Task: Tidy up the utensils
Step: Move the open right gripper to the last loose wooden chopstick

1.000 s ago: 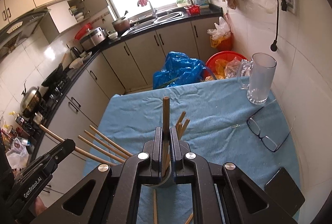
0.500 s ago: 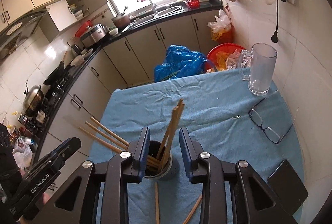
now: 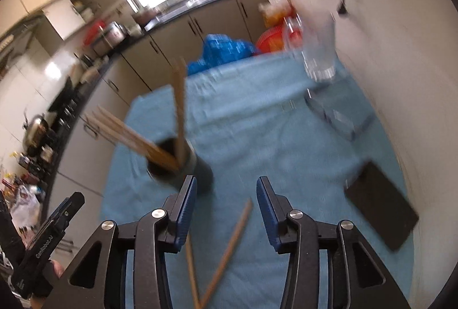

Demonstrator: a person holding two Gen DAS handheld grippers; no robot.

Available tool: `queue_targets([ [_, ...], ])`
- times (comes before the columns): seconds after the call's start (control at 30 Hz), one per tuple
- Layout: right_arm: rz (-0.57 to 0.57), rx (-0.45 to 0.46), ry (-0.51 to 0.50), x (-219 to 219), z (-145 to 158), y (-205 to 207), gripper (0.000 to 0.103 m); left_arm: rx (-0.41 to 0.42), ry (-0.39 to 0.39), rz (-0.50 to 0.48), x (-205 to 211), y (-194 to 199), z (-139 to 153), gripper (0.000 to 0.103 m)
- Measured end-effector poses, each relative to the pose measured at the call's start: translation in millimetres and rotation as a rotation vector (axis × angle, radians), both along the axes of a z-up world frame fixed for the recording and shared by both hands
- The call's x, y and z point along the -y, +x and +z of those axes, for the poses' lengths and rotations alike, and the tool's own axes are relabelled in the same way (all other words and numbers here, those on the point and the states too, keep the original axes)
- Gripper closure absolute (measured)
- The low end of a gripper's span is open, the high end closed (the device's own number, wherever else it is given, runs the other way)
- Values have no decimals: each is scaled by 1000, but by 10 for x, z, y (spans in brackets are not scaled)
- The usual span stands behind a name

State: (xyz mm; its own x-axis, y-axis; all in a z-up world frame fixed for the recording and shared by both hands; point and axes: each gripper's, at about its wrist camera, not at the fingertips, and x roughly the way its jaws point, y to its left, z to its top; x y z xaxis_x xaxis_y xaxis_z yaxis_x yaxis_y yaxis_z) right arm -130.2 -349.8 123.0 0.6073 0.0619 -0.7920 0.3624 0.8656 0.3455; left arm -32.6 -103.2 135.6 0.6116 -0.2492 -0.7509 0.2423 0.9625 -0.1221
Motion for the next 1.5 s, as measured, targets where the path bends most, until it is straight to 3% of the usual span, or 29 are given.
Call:
queue_targets([
  [0.2, 42, -140, 10, -132, -552, -277, 56, -100, 65, -7, 24, -253, -444, 44],
  [0.33, 53, -180, 1, -147, -697, -357, 56, -124, 99, -19, 30, -372, -579, 44],
  [1.5, 47, -285, 73, -315, -1009, -58, 56, -171, 202, -11, -161, -258, -808, 43],
])
